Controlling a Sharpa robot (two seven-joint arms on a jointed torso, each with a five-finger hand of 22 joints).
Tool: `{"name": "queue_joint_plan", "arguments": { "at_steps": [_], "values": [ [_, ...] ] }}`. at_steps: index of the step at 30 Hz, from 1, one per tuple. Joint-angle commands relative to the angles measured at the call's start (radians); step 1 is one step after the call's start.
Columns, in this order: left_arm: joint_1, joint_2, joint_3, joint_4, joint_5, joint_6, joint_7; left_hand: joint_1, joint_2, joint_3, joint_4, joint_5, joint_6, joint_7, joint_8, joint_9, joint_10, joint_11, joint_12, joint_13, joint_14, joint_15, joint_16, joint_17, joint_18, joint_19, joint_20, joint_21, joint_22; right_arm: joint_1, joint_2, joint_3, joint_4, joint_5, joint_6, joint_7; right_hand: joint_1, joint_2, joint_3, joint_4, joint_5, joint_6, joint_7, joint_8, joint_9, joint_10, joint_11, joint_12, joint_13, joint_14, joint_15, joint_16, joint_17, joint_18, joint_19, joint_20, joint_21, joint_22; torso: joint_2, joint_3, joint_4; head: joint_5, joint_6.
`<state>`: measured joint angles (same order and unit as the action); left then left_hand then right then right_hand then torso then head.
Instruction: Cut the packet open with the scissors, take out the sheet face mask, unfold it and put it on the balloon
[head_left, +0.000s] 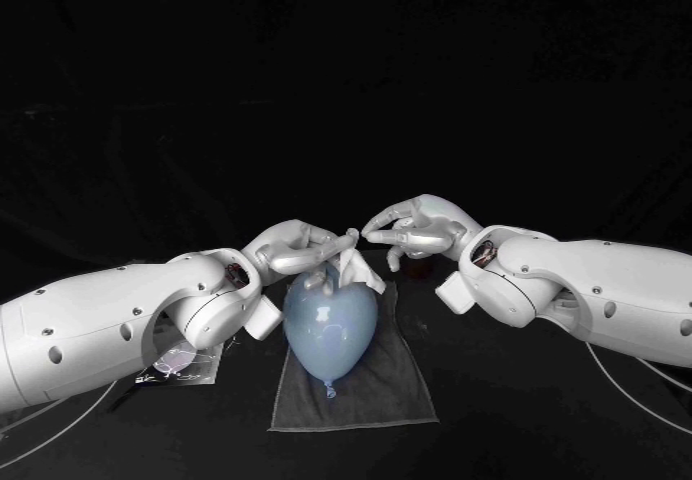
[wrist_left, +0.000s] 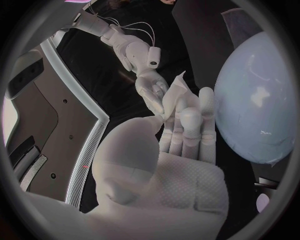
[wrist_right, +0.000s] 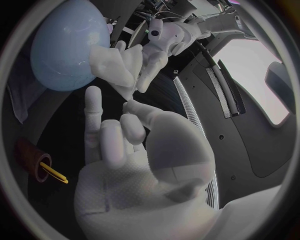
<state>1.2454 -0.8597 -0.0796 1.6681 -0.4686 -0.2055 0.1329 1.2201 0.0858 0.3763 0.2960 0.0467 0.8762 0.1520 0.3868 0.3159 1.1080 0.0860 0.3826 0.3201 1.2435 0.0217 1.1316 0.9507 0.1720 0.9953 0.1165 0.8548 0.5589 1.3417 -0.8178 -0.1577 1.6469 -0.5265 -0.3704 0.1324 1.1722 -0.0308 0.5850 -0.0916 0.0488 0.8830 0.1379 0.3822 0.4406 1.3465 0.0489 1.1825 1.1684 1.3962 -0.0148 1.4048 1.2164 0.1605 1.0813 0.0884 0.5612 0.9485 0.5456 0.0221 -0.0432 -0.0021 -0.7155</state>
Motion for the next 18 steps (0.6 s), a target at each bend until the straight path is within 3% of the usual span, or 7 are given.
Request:
{"name": "queue_joint_plan", "arguments": {
  "at_steps": [1,11,16,18],
  "values": [
    [0.0,-0.001,0.001,0.002,0.04,0.023,0.028,-0.045,-0.013,-0.038,0.0,0.001,0.013,-0.002,-0.007,-0.005,-0.008,-0.002,0.003,0.005,-0.007,-0.001,0.008,-0.002,0.011,0.0,0.003,-0.007,-0.001,-0.001,-0.01,0.001,0.005,-0.118,0.007,0.01,0.002,-0.021,-0.016,0.001,0.0,-0.007,0.004,-0.016,-0.01,-0.006,0.008,-0.009,-0.004,-0.005,0.009,-0.007,-0.005,0.015,-0.007,0.008,-0.009,-0.004,0.0,0.0009,-0.0008,0.0,0.0],
    [0.0,-0.004,0.001,0.0,0.07,0.0,0.029,-0.136,-0.072,-0.161,-0.002,0.0,0.056,-0.02,0.01,-0.004,0.008,-0.016,0.02,0.015,0.001,-0.013,0.019,-0.001,0.012,0.007,-0.005,-0.006,-0.001,-0.01,-0.026,0.0,0.02,-0.211,0.015,-0.012,0.006,-0.034,-0.042,0.003,0.0,0.001,0.008,-0.04,-0.023,-0.017,0.013,-0.014,-0.009,-0.014,0.014,-0.011,-0.013,0.018,-0.01,0.015,-0.019,-0.01,0.0,0.0015,-0.0006,0.0,-0.002],
    [0.0,-0.007,0.001,-0.001,0.084,-0.001,0.03,-0.134,-0.079,-0.171,-0.002,0.0,0.061,-0.022,0.014,-0.003,0.012,-0.018,0.023,0.016,0.003,-0.015,0.02,0.0,0.012,0.008,-0.006,-0.006,-0.001,-0.013,-0.031,0.0,0.018,-0.217,0.014,-0.05,-0.012,-0.032,-0.064,0.027,-0.001,0.006,0.011,-0.056,-0.032,-0.023,0.016,-0.018,-0.013,-0.019,0.017,-0.013,-0.019,0.018,-0.01,0.019,-0.026,-0.015,0.0,0.0003,0.0,-0.002,-0.003],
    [0.0,-0.011,0.001,-0.001,0.09,-0.001,0.032,-0.133,-0.081,-0.175,-0.002,0.0,0.061,-0.022,0.014,-0.003,0.012,-0.018,0.023,0.016,0.004,-0.015,0.022,0.001,0.012,0.008,-0.007,-0.006,-0.001,-0.016,-0.036,0.0,0.016,-0.203,0.013,-0.062,-0.041,-0.048,-0.093,0.052,-0.001,0.002,0.015,-0.069,-0.039,-0.026,0.02,-0.02,-0.016,-0.022,0.021,-0.014,-0.022,0.018,-0.011,0.023,-0.032,-0.019,0.0,0.0,0.0003,-0.002,-0.002]
  ]
}}
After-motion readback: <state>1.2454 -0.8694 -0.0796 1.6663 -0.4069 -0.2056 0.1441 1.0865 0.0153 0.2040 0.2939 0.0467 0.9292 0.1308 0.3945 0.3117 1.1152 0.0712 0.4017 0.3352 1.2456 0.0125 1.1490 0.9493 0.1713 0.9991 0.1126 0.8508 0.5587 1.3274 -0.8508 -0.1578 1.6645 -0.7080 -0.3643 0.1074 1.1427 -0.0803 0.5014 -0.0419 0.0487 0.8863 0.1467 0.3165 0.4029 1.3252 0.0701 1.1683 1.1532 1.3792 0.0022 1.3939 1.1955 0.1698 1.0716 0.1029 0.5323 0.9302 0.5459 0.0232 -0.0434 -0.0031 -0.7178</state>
